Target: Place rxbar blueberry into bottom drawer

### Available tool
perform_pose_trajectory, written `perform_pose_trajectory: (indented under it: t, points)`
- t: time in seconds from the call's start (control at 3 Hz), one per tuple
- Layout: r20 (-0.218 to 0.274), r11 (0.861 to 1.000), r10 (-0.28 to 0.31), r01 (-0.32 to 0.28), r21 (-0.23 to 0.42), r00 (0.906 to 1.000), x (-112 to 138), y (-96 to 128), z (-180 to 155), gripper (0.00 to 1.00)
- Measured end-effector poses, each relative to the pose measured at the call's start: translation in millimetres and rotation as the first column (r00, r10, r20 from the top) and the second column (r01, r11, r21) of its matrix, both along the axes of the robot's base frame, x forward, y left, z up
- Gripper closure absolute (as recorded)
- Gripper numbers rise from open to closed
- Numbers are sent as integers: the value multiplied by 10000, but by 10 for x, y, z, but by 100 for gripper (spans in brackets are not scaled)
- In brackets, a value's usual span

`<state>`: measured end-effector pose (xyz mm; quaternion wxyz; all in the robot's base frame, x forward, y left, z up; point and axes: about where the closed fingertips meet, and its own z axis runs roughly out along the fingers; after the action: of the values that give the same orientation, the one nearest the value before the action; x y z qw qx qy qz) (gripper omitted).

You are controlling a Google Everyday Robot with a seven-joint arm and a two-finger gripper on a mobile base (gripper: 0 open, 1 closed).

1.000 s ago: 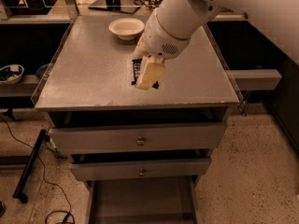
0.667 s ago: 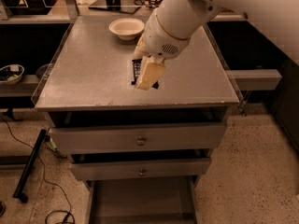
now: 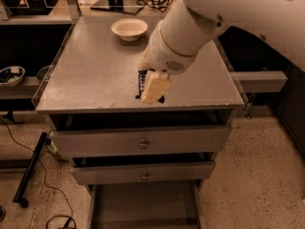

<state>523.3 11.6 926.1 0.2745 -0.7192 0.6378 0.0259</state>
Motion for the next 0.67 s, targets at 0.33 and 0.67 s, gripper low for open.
perform_pose_trajectory:
  t: [0.33, 0.67]
  points:
    - [-35, 9999, -105, 105, -129, 9999, -168, -47, -157, 100]
    - [-331, 9997, -192, 188, -128, 9993, -326, -120, -420, 100]
